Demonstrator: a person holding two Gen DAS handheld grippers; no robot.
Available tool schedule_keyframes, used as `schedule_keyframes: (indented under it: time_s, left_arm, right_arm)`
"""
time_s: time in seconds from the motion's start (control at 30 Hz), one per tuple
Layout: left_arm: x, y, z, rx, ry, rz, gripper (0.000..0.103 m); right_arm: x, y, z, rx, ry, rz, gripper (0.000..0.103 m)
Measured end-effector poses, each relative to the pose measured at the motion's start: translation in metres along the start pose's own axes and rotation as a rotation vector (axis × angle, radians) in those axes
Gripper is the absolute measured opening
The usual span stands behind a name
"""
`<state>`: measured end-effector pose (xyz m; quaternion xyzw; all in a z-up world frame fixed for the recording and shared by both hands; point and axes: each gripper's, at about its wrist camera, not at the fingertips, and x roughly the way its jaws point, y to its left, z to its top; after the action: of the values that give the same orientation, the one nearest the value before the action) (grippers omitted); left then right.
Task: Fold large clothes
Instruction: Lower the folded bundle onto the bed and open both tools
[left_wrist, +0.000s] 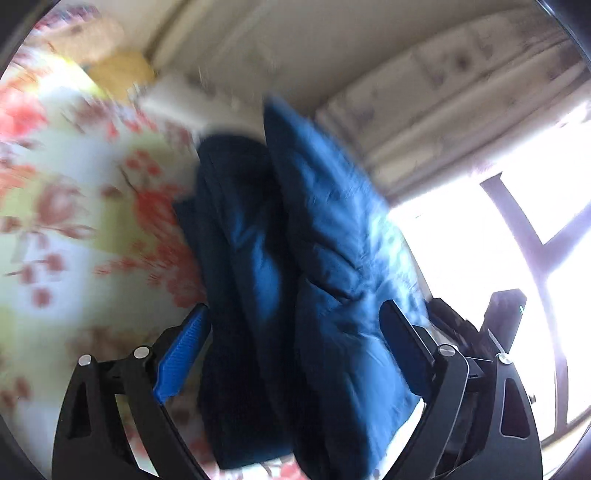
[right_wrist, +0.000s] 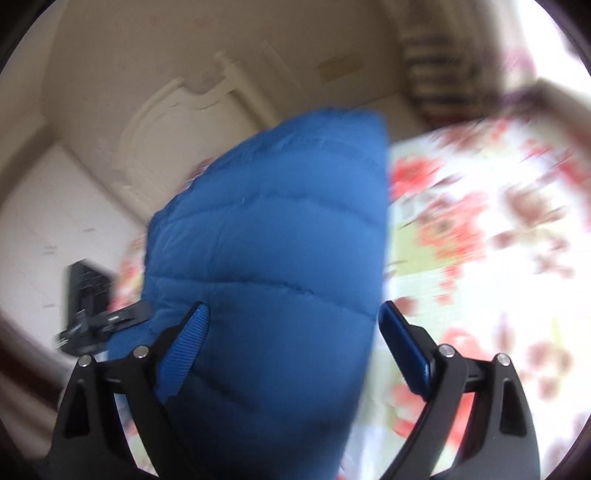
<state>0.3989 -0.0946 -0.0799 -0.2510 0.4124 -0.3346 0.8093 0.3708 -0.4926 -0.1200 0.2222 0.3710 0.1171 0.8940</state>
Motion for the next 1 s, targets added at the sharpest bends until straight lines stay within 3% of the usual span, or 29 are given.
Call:
schedule_keyframes:
  time_s: [0.03,0.13,0.3,0.4,0.47,0.53,0.6,0.67,0.73,0.83,1.0]
  left_arm:
    - [-0.020,-0.004,-0.004,0.002,-0.083,0.018,0.094]
    - [-0.061,-0.022,-0.019,0.033,-0.255,0.116,0.099]
    - [-0.106,-0.064,-0.027,0.213,-0.333,0.336,0.099]
    - [-0.137,-0.097,-0.043,0.343,-0.413,0.479,0.099]
    - [-0.155,-0.121,-0.057,0.401,-0.487,0.582,0.099]
    - [-0.164,-0.143,-0.065,0.435,-0.552,0.671,0.099]
    - [-0.172,-0.162,-0.074,0.461,-0.602,0.711,0.099]
    - [-0.172,-0.184,-0.089,0.507,-0.662,0.745,0.099]
    - [-0.174,-0.204,-0.099,0.533,-0.671,0.736,0.099]
    - [-0.153,-0.212,-0.111,0.535,-0.595,0.697,0.099]
    - [-0.104,-0.191,-0.145,0.499,-0.418,0.750,0.099]
  right_arm:
    - [-0.018,0.018,-0.002,-0.049,-0.068,-0.078,0.093]
    - [-0.037,0.073,-0.013,-0.220,-0.156,-0.073,0.095]
    - [-0.004,0.162,-0.060,-0.552,-0.104,-0.129,0.097]
    - [0.035,0.203,-0.108,-0.796,-0.010,-0.243,0.099]
    - [0.020,0.209,-0.131,-0.863,-0.024,-0.196,0.099]
    - [-0.014,0.212,-0.142,-0.852,-0.067,-0.107,0.099]
    - [-0.049,0.204,-0.141,-0.796,-0.129,-0.043,0.099]
    - [-0.098,0.187,-0.132,-0.694,-0.232,-0.030,0.099]
    - [-0.142,0.164,-0.120,-0.591,-0.341,-0.042,0.100]
    - [-0.190,0.143,-0.100,-0.471,-0.458,-0.108,0.100]
    - [-0.201,0.122,-0.108,-0.369,-0.447,-0.218,0.100]
